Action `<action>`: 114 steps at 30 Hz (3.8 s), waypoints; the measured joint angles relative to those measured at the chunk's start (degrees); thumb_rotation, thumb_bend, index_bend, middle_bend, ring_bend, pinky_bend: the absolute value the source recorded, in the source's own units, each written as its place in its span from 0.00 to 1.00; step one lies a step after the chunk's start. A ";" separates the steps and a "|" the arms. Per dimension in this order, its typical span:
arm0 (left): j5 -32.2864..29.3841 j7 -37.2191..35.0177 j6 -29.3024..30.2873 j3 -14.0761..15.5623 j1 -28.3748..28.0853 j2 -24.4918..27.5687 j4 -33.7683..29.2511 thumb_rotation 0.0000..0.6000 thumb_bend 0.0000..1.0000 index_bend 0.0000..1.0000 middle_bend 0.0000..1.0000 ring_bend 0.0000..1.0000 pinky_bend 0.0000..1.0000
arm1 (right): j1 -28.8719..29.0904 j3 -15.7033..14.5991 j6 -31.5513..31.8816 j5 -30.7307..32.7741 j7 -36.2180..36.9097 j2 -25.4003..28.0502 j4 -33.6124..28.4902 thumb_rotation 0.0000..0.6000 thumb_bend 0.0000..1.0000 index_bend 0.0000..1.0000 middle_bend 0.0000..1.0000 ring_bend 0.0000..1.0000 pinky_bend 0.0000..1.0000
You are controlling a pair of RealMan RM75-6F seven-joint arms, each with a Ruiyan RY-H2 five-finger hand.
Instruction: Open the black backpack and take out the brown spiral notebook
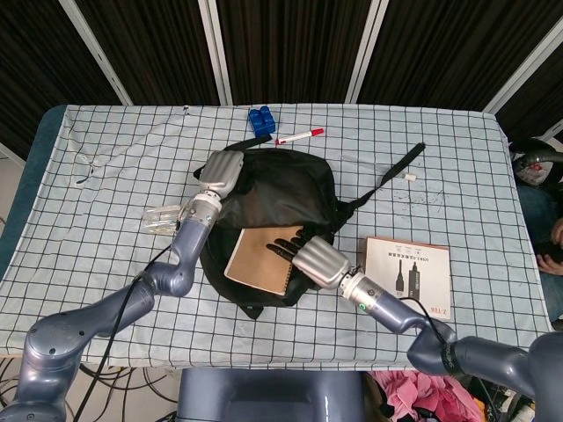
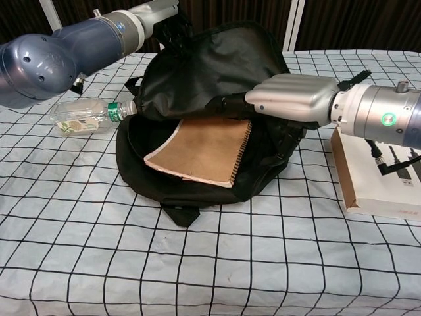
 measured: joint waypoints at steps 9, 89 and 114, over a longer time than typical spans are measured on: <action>0.23 -0.08 -0.16 0.80 -0.41 -0.22 1.19 1.00 0.41 0.61 0.64 0.45 0.36 | 1.40 -1.35 1.55 -1.50 -2.22 -3.91 4.62 1.00 0.13 0.00 0.12 0.23 0.18; -3.44 5.04 1.47 2.07 0.11 2.33 -3.75 1.00 0.41 0.61 0.63 0.44 0.36 | 0.98 -2.30 16.86 1.38 13.71 -23.69 28.44 1.00 0.51 0.73 0.63 0.65 0.48; -1.93 2.54 1.74 3.58 1.31 2.23 -4.46 1.00 0.40 0.58 0.59 0.41 0.35 | -7.17 -2.26 34.31 -1.47 20.55 -4.79 8.56 1.00 0.51 0.75 0.64 0.66 0.48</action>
